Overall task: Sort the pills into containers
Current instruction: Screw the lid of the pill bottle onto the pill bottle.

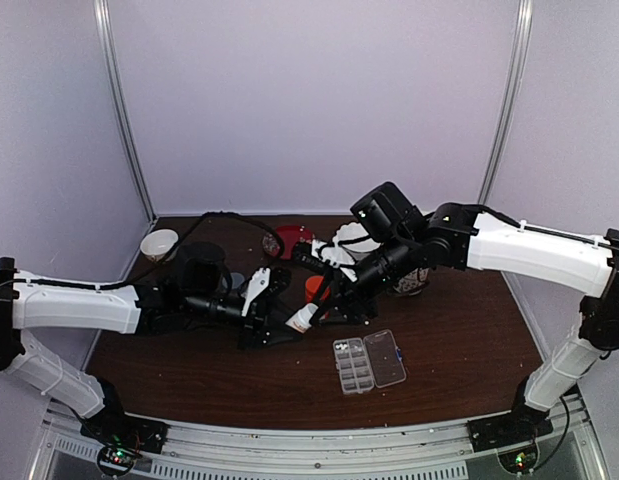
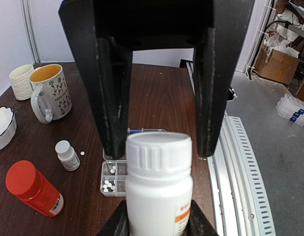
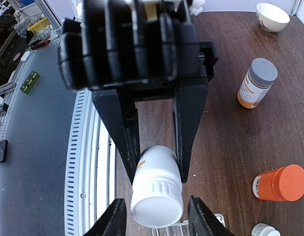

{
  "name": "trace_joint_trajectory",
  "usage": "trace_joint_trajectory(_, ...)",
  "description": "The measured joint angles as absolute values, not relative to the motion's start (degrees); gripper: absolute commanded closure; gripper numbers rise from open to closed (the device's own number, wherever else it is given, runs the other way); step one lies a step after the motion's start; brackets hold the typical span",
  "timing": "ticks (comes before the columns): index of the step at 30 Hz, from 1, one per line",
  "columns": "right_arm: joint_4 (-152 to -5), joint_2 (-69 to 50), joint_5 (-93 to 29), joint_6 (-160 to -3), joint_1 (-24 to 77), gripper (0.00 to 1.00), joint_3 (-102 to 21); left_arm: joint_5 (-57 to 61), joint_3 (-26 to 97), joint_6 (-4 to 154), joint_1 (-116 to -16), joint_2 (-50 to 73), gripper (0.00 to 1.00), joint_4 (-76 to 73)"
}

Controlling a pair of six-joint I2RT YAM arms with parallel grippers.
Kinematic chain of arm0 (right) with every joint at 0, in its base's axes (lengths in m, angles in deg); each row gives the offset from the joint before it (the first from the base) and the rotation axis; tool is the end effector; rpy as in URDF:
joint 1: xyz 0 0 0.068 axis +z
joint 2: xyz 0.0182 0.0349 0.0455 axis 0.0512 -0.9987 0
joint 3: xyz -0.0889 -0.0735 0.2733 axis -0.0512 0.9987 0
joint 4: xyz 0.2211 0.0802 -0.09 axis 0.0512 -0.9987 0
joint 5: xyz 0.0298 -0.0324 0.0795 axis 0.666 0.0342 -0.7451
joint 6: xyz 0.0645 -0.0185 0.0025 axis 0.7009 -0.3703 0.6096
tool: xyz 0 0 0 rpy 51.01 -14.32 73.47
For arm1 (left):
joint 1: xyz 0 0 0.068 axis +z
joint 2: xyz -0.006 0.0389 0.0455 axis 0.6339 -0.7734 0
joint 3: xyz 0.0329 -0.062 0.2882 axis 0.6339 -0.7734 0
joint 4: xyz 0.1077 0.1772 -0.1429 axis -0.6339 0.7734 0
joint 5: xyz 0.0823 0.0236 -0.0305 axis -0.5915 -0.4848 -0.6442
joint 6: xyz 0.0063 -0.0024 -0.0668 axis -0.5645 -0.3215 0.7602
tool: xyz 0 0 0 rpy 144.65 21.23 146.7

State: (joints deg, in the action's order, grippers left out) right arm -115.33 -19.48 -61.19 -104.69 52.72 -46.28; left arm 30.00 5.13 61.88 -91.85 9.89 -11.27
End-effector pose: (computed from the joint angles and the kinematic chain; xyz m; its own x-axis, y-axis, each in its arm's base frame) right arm 0.1680 0.3033 0.3382 -0.1411 -0.6063 -0.7827 -0.9712 -0.0684 0.2281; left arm 0.1514 -0.2496 0.2608 -0.2160 0.3192 -0.9227 0.9762 0.0514 -0.2107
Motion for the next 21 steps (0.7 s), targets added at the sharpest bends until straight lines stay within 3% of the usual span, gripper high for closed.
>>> trace_joint_trajectory(17,-115.48,-20.07,-60.71,-103.12,53.03,0.8,-46.37,30.11,5.44,61.9,-91.85,9.68,0.92,-10.38)
trace_joint_trajectory(21,-115.16,-20.04,-59.53,-100.1,53.09,0.81,-46.37,29.02,5.52,61.88,-91.85,9.68,0.92,-10.31)
